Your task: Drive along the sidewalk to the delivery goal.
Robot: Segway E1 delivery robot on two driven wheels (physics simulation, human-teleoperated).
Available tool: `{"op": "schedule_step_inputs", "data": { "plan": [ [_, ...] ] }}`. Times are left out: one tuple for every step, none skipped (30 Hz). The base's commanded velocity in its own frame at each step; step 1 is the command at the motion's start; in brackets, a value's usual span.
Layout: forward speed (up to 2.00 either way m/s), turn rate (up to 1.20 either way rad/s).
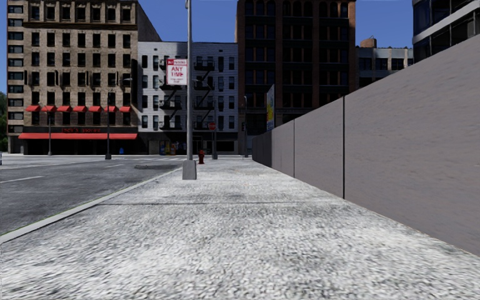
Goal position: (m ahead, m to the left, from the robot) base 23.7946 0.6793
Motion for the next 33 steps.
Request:
{"op": "schedule_step_inputs", "data": {
  "plan": [
    [2.00, -0.23],
    [2.00, -0.23],
    [2.00, -0.12],
    [2.00, 0.00],
    [2.00, 0.00],
    [2.00, 0.00],
    [2.00, 0.00],
    [2.00, 0.00],
    [2.00, 0.00],
    [2.00, 0.00],
    [2.00, 0.00],
    [2.00, 0.00],
    [2.00, 0.00],
    [2.00, 0.00],
    [2.00, 0.00],
    [2.00, 0.00],
    [2.00, 0.00],
    [2.00, 0.00],
    [2.00, 0.00],
    [2.00, 0.00],
    [2.00, 0.00],
    [2.00, 0.00],
    [2.00, 0.00],
    [2.00, 0.00],
    [2.00, 0.00],
    [2.00, 0.00],
    [2.00, 0.00],
    [2.00, 0.00],
    [2.00, 0.00],
    [2.00, 0.00],
    [2.00, 0.00],
    [2.00, 0.00],
    [2.00, 0.00]
  ]
}}
